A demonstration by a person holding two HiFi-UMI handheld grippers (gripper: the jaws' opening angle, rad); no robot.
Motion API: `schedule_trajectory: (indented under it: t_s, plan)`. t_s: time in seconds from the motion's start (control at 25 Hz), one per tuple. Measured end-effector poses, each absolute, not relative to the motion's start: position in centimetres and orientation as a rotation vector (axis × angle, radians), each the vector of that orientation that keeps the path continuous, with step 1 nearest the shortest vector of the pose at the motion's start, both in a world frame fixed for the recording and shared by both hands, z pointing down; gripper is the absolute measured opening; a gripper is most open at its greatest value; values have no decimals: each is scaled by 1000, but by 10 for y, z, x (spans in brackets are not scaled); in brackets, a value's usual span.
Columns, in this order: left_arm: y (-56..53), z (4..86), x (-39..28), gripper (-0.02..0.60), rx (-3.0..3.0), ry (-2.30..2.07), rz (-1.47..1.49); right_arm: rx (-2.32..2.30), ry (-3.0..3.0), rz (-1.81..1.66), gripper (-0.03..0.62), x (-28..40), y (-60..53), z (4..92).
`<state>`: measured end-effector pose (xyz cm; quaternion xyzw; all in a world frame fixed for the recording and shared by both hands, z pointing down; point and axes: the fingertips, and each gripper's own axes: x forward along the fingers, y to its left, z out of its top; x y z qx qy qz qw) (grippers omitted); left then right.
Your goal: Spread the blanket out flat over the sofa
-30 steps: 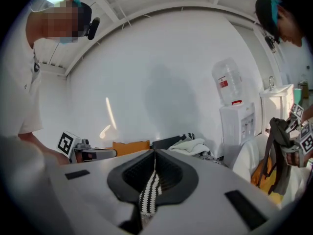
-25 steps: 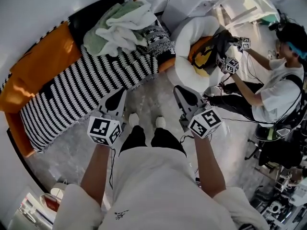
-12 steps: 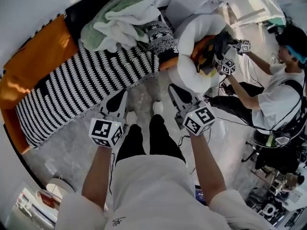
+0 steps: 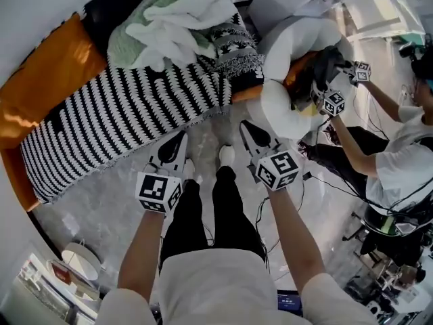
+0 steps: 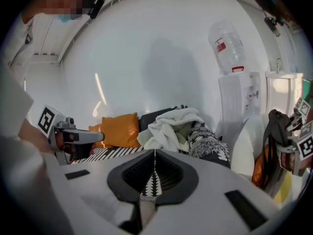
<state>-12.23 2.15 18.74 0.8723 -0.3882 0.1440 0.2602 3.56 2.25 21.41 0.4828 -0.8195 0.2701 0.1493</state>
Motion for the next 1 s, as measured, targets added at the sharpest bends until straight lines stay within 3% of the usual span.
schedule_trajectory:
  t_s: [1.0]
  plan:
    - [4, 388, -64, 20, 2195, -1097, 566, 1203, -2255, 834, 26, 77, -10, 431]
